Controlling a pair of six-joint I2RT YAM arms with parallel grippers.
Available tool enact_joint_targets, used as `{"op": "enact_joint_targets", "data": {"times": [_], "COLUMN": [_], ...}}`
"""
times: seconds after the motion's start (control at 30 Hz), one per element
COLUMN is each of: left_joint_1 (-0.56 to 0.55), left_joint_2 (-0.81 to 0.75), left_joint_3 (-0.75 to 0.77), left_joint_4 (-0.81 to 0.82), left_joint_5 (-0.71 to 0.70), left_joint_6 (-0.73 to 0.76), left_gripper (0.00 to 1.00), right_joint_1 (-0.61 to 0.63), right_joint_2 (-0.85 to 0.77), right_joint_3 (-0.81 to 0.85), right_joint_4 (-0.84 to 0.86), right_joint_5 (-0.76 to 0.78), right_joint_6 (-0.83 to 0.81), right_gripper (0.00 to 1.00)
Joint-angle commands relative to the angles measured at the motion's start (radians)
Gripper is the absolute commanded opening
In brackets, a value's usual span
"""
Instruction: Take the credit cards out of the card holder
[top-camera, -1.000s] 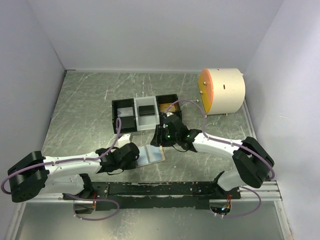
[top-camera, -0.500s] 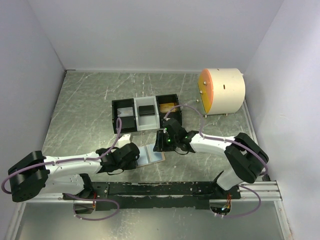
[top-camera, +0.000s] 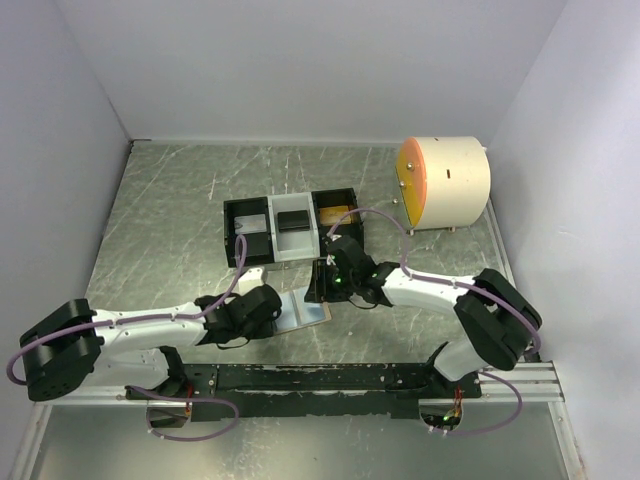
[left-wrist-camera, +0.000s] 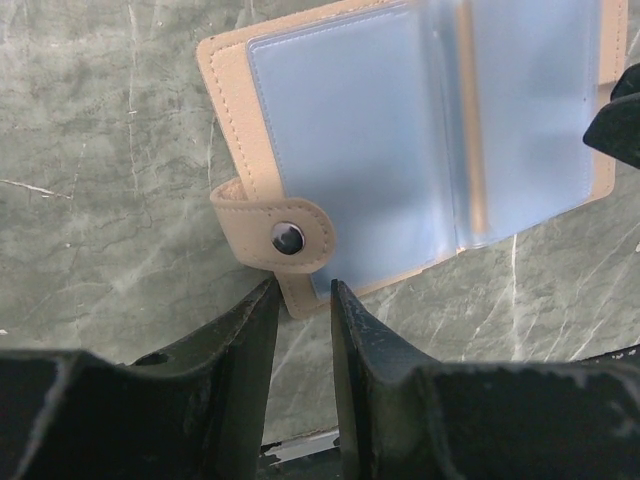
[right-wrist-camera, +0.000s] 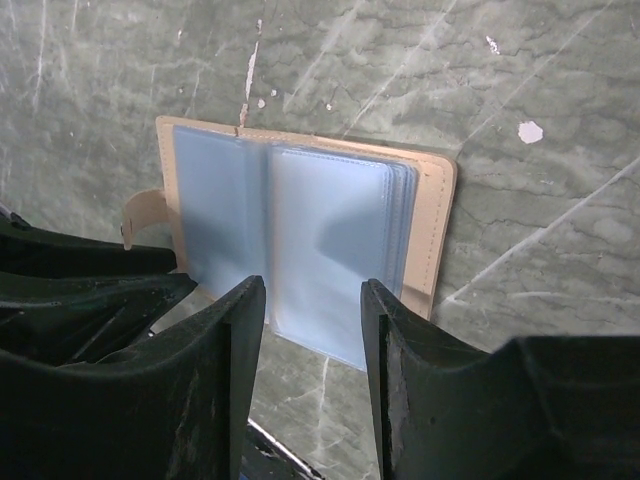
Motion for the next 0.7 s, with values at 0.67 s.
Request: {"op": "enact_joint_targets", "data": {"times": [0.67], "left_joint_1": [-0.012], "left_joint_2": [0.025], "left_joint_3": [0.029], "left_joint_4": [-0.025], "left_joint_5": [-0.001], "left_joint_6": [0.009], "left_gripper": [0.38], "right_joint_1": [0.033], "right_joint_2": [0.068], "right_joint_3": [-0.047], "right_joint_4": [0.184], "right_joint_5": [-0.124], "right_joint_6": [0.076], "right_gripper": [0.41]}}
